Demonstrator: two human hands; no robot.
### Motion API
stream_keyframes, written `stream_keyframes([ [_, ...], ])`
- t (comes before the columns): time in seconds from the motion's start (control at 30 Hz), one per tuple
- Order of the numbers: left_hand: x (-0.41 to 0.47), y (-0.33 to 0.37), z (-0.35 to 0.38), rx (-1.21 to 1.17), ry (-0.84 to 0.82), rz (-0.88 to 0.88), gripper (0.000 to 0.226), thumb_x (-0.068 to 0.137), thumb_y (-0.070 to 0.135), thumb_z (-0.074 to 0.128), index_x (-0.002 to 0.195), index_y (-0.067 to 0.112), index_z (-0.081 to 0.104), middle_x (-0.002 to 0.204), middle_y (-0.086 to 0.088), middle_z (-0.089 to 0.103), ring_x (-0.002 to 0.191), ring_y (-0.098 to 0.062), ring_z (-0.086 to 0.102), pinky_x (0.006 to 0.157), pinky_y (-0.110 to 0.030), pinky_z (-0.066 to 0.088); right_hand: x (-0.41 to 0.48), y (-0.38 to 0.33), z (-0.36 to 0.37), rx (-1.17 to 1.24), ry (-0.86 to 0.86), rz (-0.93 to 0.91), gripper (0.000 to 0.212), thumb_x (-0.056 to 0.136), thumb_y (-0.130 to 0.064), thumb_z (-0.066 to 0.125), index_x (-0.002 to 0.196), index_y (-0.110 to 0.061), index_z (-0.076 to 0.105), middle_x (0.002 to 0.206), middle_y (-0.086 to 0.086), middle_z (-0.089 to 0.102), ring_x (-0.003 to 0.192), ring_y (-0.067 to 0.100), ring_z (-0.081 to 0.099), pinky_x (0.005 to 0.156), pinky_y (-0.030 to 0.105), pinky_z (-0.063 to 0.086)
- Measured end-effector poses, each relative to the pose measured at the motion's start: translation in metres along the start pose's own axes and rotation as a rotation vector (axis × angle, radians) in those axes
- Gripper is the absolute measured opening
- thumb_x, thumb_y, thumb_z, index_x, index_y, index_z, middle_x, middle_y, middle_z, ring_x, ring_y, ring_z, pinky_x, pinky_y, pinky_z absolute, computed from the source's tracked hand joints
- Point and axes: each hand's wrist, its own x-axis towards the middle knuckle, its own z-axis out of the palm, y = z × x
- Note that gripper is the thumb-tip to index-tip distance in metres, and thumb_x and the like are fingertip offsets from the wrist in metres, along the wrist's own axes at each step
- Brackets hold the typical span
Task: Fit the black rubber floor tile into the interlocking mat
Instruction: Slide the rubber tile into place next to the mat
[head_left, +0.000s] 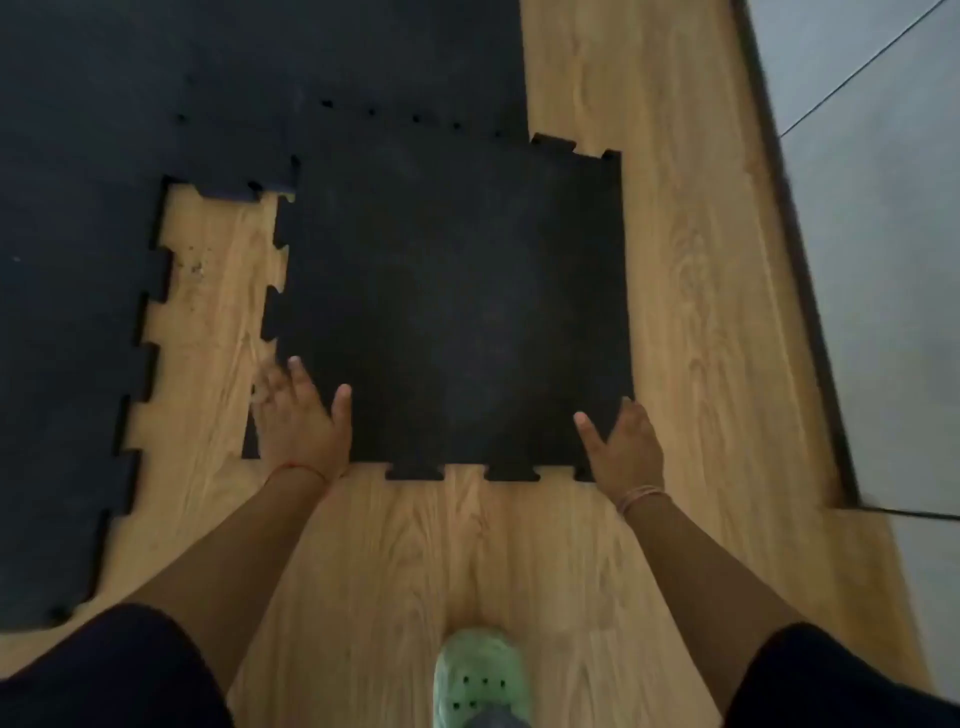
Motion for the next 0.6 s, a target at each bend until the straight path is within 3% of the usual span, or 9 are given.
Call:
stream_keyframes([
  [0.1, 0.031, -0.017, 0.025, -0.094, 0.134, -0.232, 0.073, 0.095, 0.045, 0.029, 0.146, -0.001, 0.005, 0.157, -0.021, -0.005, 0.145, -0.034, -0.006, 0.118, -0.044, 0.001, 0.030, 0.011, 0.031, 0.152, 0.143, 0.113, 0.079, 0.086, -0.049, 0.052, 0.140, 0.002, 0.026, 0.146, 0.024, 0.032, 0.134, 0.036, 0.030, 0.112, 0.047, 0.026],
  [0.2, 0.049, -0.020, 0.042, -0.107, 0.196, -0.269, 0.073, 0.095, 0.046, 0.027, 0.146, -0.002, 0.008, 0.158, -0.020, 0.004, 0.145, -0.034, 0.000, 0.118, -0.045, 0.004, 0.052, 0.015, 0.046, 0.216, 0.234, 0.186, 0.081, 0.082, -0.053, 0.055, 0.140, -0.004, 0.027, 0.144, 0.024, 0.030, 0.132, 0.040, 0.027, 0.110, 0.054, 0.023],
  [0.3, 0.051, -0.017, 0.045, -0.097, 0.222, -0.276, 0.072, 0.094, 0.049, 0.025, 0.144, -0.002, 0.016, 0.154, -0.021, 0.019, 0.142, -0.036, 0.014, 0.116, -0.049, 0.013, 0.070, 0.020, 0.043, 0.360, 0.325, 0.250, 0.081, 0.079, -0.054, 0.060, 0.135, -0.001, 0.036, 0.139, 0.025, 0.040, 0.129, 0.042, 0.035, 0.108, 0.056, 0.026],
  [0.47, 0.058, -0.024, 0.022, -0.010, 0.172, -0.224, 0.064, 0.091, 0.053, 0.034, 0.126, 0.000, 0.044, 0.131, -0.024, 0.044, 0.122, -0.040, 0.037, 0.101, -0.051, 0.033, 0.083, 0.010, 0.029, 0.468, 0.221, 0.376, 0.082, 0.071, -0.058, 0.066, 0.125, 0.001, 0.048, 0.132, 0.025, 0.048, 0.121, 0.043, 0.043, 0.105, 0.055, 0.032],
  [0.6, 0.087, -0.027, -0.002, -0.128, 0.034, -0.321, 0.072, 0.086, 0.063, 0.035, 0.128, 0.005, 0.045, 0.128, -0.020, 0.054, 0.119, -0.038, 0.049, 0.101, -0.049, 0.039, 0.082, 0.020, 0.022, 0.728, 0.105, 0.446, 0.076, 0.067, -0.047, 0.074, 0.123, -0.002, 0.050, 0.130, 0.021, 0.050, 0.117, 0.041, 0.047, 0.103, 0.053, 0.036],
])
